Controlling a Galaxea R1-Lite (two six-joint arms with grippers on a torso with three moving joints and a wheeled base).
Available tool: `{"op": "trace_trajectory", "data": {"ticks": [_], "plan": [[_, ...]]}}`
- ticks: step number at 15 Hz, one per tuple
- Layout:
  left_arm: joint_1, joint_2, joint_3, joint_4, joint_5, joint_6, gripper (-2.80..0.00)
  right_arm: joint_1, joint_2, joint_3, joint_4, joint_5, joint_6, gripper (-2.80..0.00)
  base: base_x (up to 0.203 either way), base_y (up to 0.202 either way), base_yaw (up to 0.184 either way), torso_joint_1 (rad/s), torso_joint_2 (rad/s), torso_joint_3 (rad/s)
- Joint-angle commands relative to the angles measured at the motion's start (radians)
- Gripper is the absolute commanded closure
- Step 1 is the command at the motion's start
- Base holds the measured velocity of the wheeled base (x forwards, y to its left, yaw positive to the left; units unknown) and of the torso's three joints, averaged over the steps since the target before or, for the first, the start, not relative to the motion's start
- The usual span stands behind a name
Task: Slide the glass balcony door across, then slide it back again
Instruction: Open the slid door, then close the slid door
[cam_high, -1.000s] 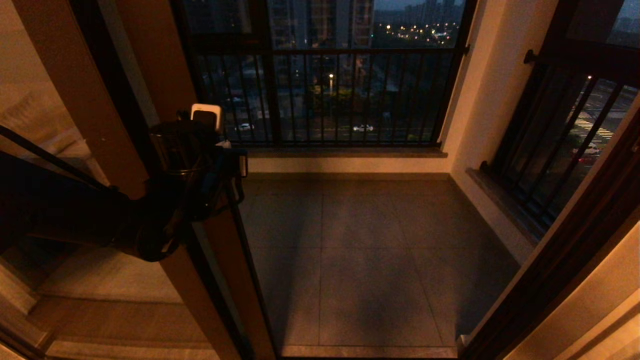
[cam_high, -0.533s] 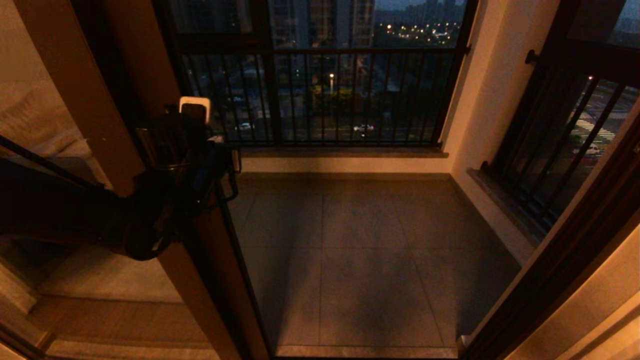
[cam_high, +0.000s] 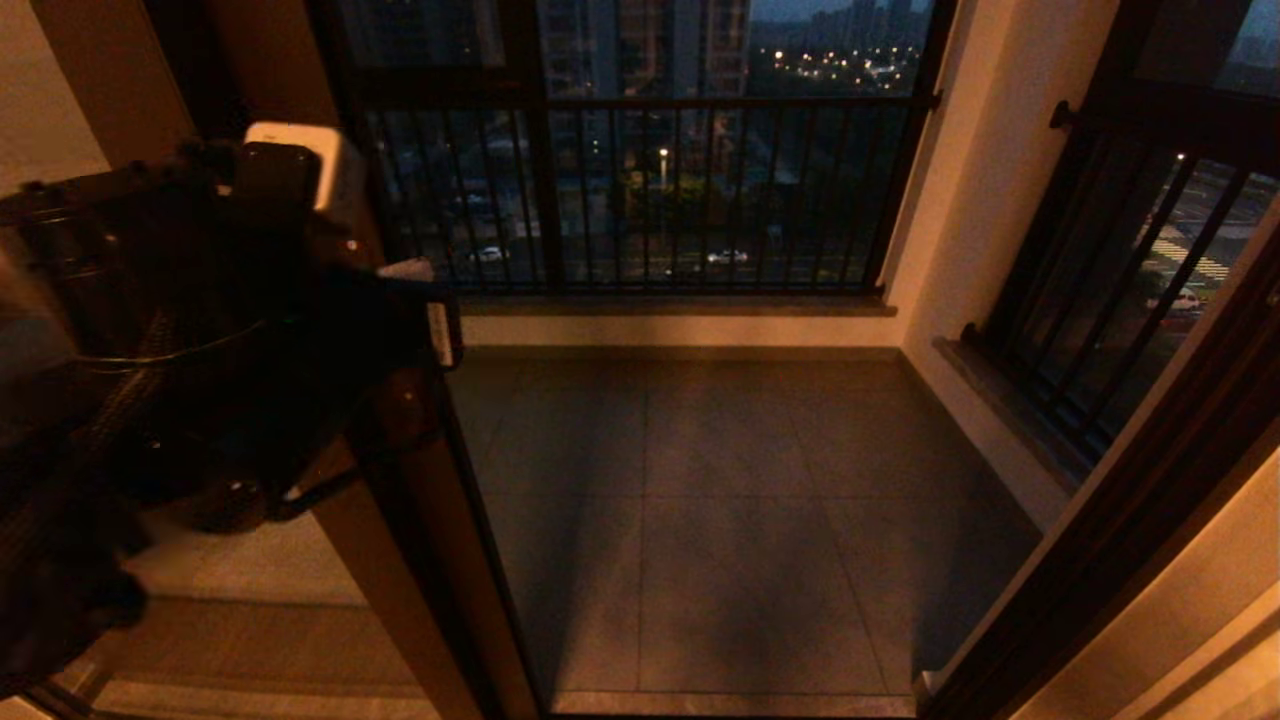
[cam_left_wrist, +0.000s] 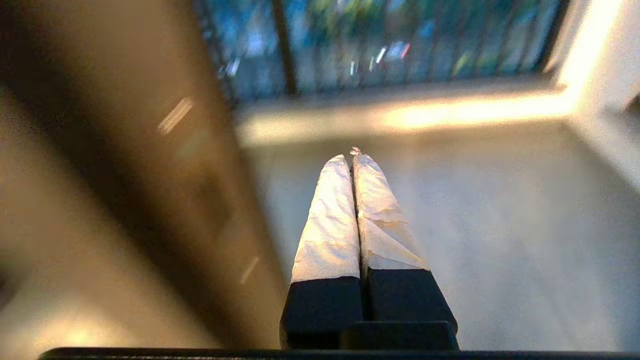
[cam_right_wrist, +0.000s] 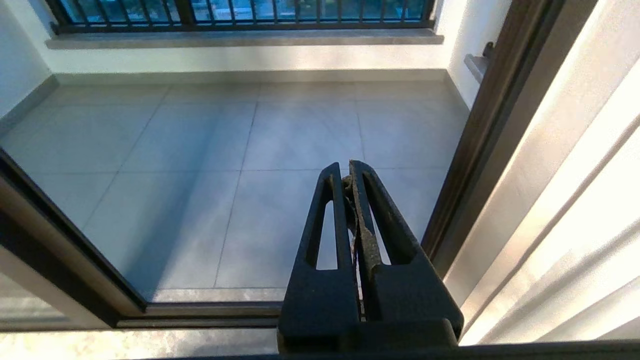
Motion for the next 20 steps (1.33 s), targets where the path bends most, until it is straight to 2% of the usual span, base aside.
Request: {"op": "trace_trajectory", "data": {"ticks": [1,3,4,5,6,7,8,9,10,13,14,15,20], "plan": [[0.021,-0.157,0.052,0.131,0.017,-0.021,0.00,0.000,0.000,0.003,0.000,0.001,0.000,0.00,0.000,0.000,0.000,0.000,0.00,0.000],[0.049,-0.238,0.050,0.453,0.020,-0.076,0.00,0.000,0.000,0.003,0.000,0.001,0.000,0.00,0.000,0.000,0.000,0.000,0.00,0.000],[0.057,-0.252,0.010,0.641,0.009,-0.141,0.00,0.000,0.000,0.003,0.000,0.001,0.000,0.00,0.000,0.000,0.000,0.000,0.00,0.000],[0.068,-0.247,-0.067,0.784,-0.027,-0.222,0.00,0.000,0.000,0.003,0.000,0.001,0.000,0.00,0.000,0.000,0.000,0.000,0.00,0.000],[0.080,-0.224,-0.144,0.888,-0.095,-0.342,0.00,0.000,0.000,0.003,0.000,0.001,0.000,0.00,0.000,0.000,0.000,0.000,0.00,0.000],[0.095,-0.182,-0.186,0.932,-0.167,-0.432,0.00,0.000,0.000,0.003,0.000,0.001,0.000,0.00,0.000,0.000,0.000,0.000,0.00,0.000],[0.121,-0.137,-0.197,0.926,-0.188,-0.445,0.00,0.000,0.000,0.003,0.000,0.001,0.000,0.00,0.000,0.000,0.000,0.000,0.00,0.000],[0.143,-0.099,-0.201,0.883,-0.197,-0.421,0.00,0.000,0.000,0.003,0.000,0.001,0.000,0.00,0.000,0.000,0.000,0.000,0.00,0.000],[0.169,-0.071,-0.202,0.822,-0.202,-0.376,-2.80,0.000,0.000,0.003,0.000,0.001,0.000,0.00,0.000,0.000,0.000,0.000,0.00,0.000],[0.207,0.033,-0.225,0.682,-0.205,-0.322,-2.80,0.000,0.000,0.003,0.000,0.001,0.000,0.00,0.000,0.000,0.000,0.000,0.00,0.000],[0.234,0.055,-0.239,0.652,-0.206,-0.276,-2.80,0.000,0.000,0.003,0.000,0.001,0.000,0.00,0.000,0.000,0.000,0.000,0.00,0.000],[0.238,0.072,-0.249,0.641,-0.208,-0.261,-2.80,0.000,0.000,0.003,0.000,0.001,0.000,0.00,0.000,0.000,0.000,0.000,0.00,0.000],[0.275,0.162,-0.257,0.557,-0.228,-0.257,-2.80,0.000,0.000,0.003,0.000,0.001,0.000,0.00,0.000,0.000,0.000,0.000,0.00,0.000]]}}
